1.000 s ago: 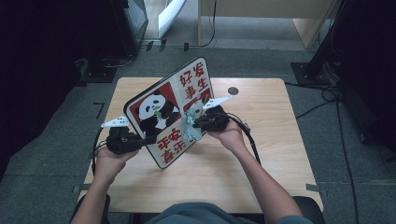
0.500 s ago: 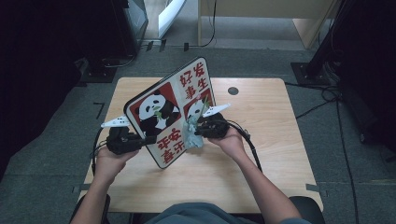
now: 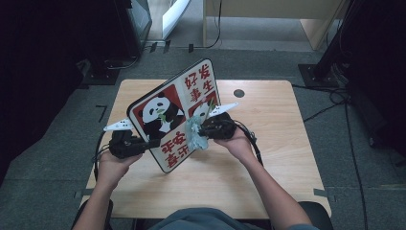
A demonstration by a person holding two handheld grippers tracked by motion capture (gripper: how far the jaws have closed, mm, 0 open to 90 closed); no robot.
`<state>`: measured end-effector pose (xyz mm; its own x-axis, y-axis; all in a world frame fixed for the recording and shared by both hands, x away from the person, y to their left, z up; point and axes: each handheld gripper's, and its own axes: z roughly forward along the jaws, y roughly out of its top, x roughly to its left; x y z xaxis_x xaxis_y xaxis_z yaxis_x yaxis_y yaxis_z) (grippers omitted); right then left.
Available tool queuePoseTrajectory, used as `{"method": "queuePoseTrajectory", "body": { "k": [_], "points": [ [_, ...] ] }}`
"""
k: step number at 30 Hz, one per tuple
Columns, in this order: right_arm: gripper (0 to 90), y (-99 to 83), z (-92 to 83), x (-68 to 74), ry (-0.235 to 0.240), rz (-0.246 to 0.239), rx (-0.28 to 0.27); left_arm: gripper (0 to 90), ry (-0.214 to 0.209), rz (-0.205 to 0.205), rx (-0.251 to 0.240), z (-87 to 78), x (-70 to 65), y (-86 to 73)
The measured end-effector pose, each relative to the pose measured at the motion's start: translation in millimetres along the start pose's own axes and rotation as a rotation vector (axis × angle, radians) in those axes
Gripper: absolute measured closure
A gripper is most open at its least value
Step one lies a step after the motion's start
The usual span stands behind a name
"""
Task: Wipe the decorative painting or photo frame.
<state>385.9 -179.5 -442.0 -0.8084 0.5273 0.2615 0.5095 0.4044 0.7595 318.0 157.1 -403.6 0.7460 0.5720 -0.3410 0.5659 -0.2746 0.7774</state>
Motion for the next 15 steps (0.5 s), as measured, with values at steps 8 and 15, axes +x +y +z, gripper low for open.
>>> {"method": "queuePoseTrajectory", "body": {
  "k": [8, 15],
  "points": [
    [84.6, 31.8, -18.4, 10.0, 0.005, -0.028, -0.027, 76.5, -0.016, -0.008, -0.01, -0.2, 1.2, -1.1],
    [84.6, 58.7, -29.2, 17.6, 0.001, -0.064, -0.039, 74.1, -0.027, -0.005, -0.043, -3.3, 2.7, -1.6]
  ]
}}
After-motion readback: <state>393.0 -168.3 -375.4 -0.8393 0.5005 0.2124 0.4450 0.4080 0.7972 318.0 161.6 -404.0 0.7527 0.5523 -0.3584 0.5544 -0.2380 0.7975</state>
